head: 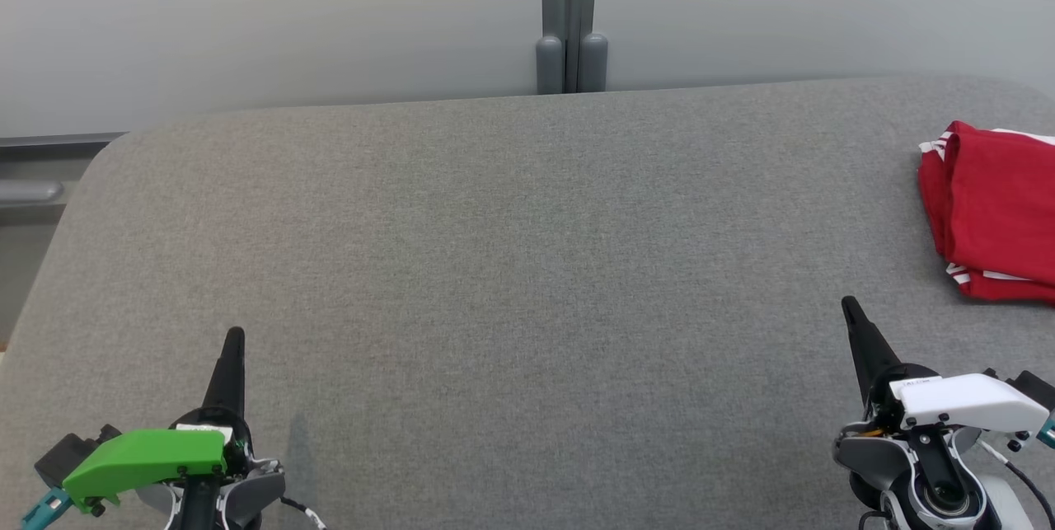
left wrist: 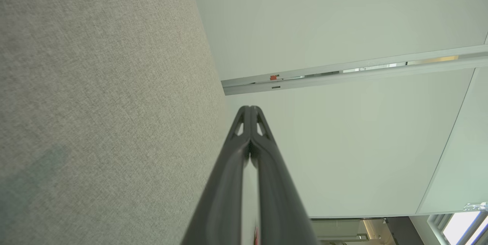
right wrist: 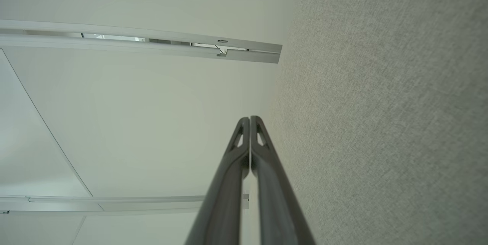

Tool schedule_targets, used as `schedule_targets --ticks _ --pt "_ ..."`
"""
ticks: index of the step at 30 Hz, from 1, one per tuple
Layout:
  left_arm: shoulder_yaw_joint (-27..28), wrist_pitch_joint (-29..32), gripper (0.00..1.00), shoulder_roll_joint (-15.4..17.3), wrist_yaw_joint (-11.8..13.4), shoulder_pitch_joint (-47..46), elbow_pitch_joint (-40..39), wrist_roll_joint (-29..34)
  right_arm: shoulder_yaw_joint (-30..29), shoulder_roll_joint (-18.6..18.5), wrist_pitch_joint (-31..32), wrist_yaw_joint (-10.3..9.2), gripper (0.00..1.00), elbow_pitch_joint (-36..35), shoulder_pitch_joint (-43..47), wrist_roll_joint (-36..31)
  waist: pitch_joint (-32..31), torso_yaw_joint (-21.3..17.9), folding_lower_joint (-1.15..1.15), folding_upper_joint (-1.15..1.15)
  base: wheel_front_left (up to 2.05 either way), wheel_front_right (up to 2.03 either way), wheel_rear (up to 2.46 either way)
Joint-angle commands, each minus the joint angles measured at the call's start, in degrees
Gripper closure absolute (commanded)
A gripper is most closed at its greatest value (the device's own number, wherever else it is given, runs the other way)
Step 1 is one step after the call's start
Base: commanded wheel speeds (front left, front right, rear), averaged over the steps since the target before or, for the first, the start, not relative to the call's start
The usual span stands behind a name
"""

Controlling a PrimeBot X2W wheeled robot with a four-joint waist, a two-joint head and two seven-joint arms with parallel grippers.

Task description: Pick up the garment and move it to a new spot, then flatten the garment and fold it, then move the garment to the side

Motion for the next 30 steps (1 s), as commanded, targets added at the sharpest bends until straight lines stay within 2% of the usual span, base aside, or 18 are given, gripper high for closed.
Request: schedule_targets --ticks 1,21,30 --pt "0.51 0.38 1.0 0.35 -0.4 -1.02 -0.44 -1.07 -0.24 -0.14 0.37 -0.03 1.0 -0.52 -0.82 1.18 -0.01 -0.02 0.0 0.0 0.0 0.0 0.0" --pt "2.29 2.39 1.0 0.34 -1.7 -1.32 -0.88 -7.91 -1.66 -0.02 2.57 -0.03 1.0 -0.89 -0.76 8.47 -0.2 -0.33 0.0 0.0 0.0 0.0 0.0" --pt "2.28 2.5 1.0 0.32 -1.72 -1.17 -0.84 -7.87 -1.75 0.05 2.66 -0.03 1.0 -0.88 -0.75 8.33 -0.21 -0.34 0.0 0.0 0.0 0.0 0.0"
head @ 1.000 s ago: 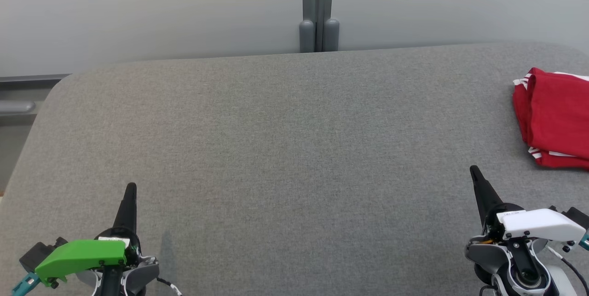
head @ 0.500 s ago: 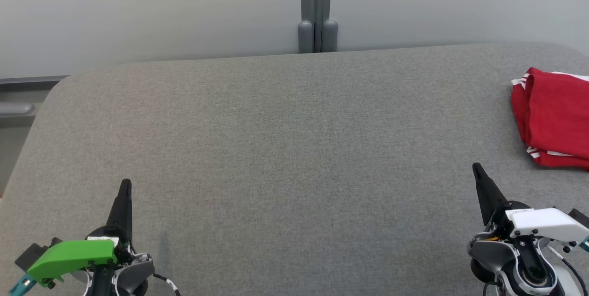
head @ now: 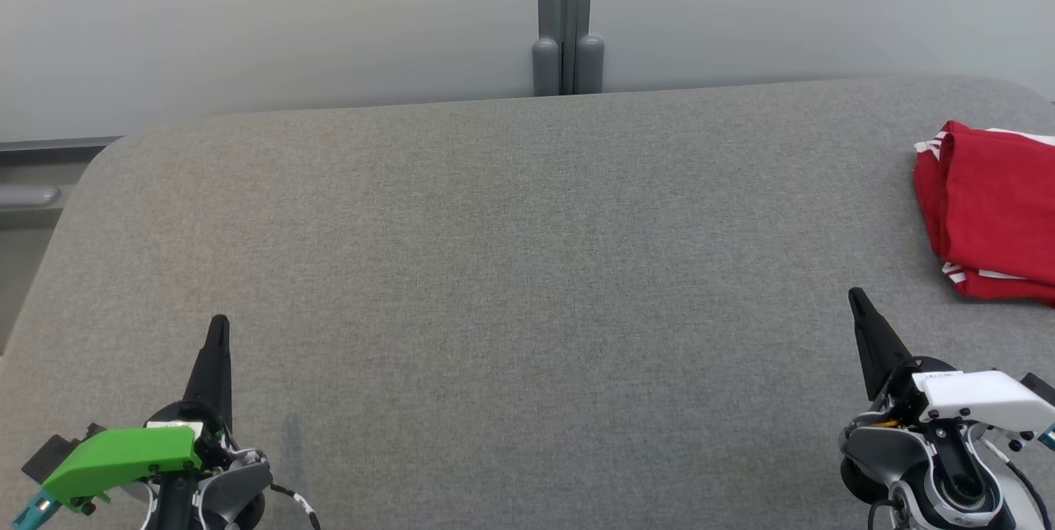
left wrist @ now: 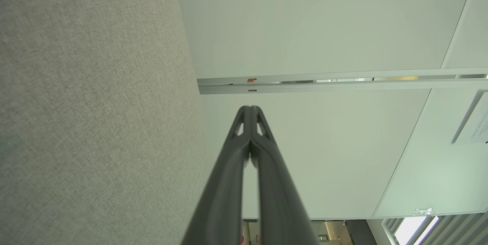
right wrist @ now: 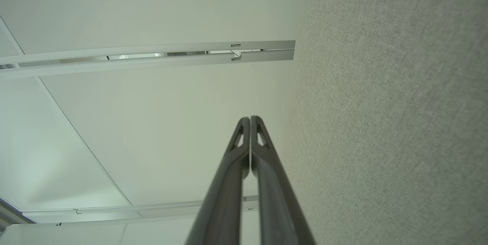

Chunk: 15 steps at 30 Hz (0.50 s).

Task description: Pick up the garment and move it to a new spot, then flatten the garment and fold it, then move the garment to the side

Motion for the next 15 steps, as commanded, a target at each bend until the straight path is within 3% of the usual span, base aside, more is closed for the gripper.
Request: schedule_targets --ticks 1,15 --pt "0.18 0.19 1.0 0.31 -0.34 -0.61 -0.1 -0.11 -0.1 -0.07 0.17 -0.02 1.0 -0.34 -0.33 0.1 0.0 0.0 0.0 0.0 0.0 0.0 0.0" --pt "0.2 0.22 1.0 0.28 -0.34 -0.61 -0.1 -0.06 -0.23 0.04 0.35 -0.01 1.0 -0.32 -0.33 -0.1 0.0 0.0 0.0 0.0 0.0 0.0 0.0"
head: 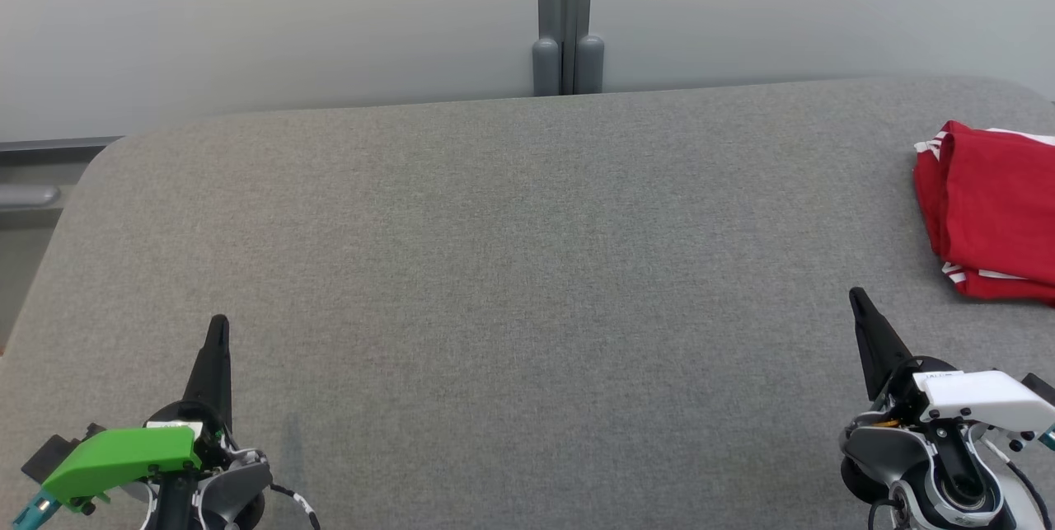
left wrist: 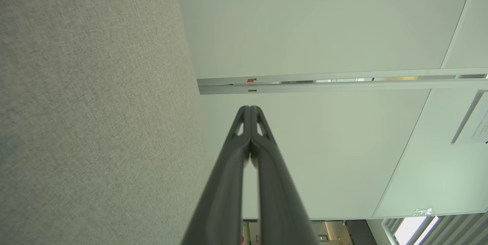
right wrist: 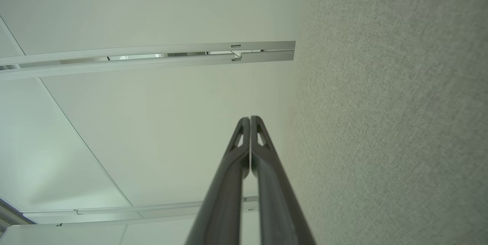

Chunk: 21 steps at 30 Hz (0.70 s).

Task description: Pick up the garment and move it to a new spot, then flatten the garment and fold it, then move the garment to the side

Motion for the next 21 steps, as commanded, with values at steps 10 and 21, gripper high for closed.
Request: schedule_targets --ticks 10,21 --pt "0.19 0.23 1.0 0.26 -0.33 -0.61 -0.1 -0.05 -0.15 0.03 0.38 0.0 1.0 -0.3 -0.32 -0.21 0.0 0.0 0.0 0.0 0.0 0.0 0.0" --pt "0.21 0.24 1.0 0.24 -0.33 -0.61 -0.11 -0.03 -0.24 0.07 0.38 0.0 1.0 -0.3 -0.33 -0.32 0.0 0.0 0.0 0.0 0.0 0.0 0.0"
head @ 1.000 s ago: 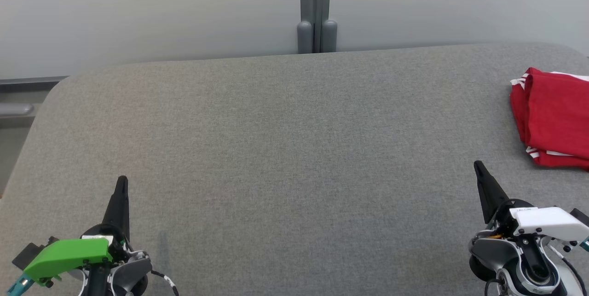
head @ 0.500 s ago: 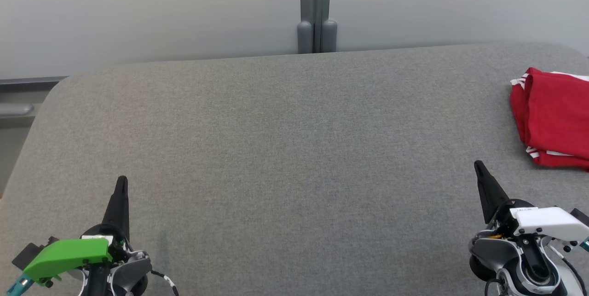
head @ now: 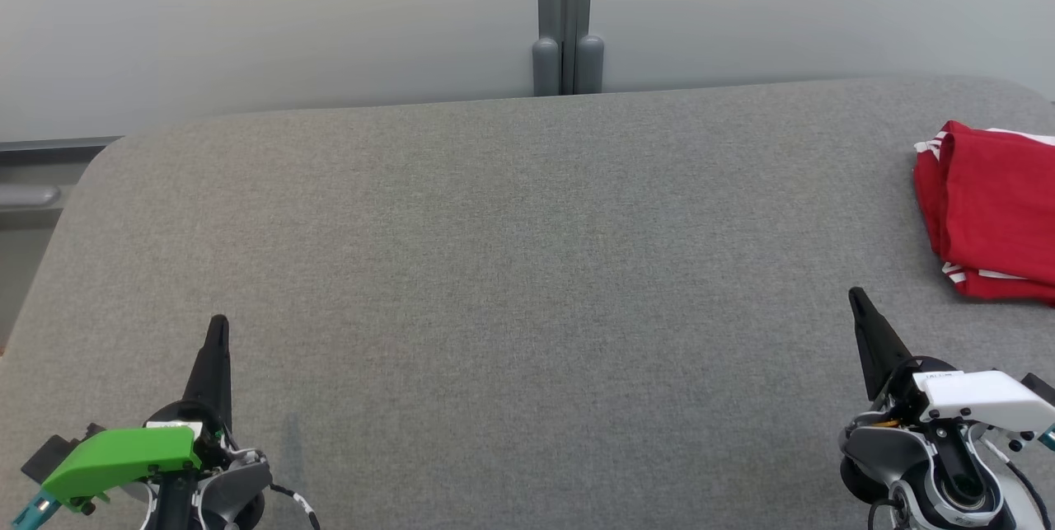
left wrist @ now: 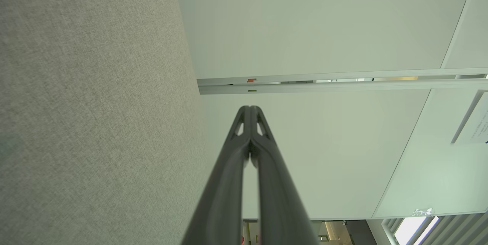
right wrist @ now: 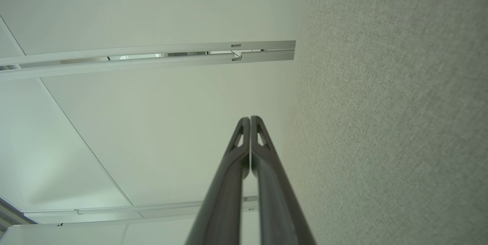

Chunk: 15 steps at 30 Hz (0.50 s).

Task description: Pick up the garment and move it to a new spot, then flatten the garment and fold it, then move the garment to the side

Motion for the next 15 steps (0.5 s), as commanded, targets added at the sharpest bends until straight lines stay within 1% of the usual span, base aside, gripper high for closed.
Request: schedule_targets --ticks 1,15 --pt "0.18 0.23 1.0 0.24 -0.32 -0.61 -0.11 -0.03 -0.1 -0.07 0.17 0.0 1.0 -0.3 -0.31 -0.3 0.0 0.0 0.0 0.0 0.0 0.0 0.0" --pt "0.19 0.22 1.0 0.23 -0.32 -0.61 -0.11 -0.01 -0.19 -0.02 0.28 0.0 1.0 -0.29 -0.33 -0.3 0.0 0.0 0.0 0.0 0.0 0.0 0.0"
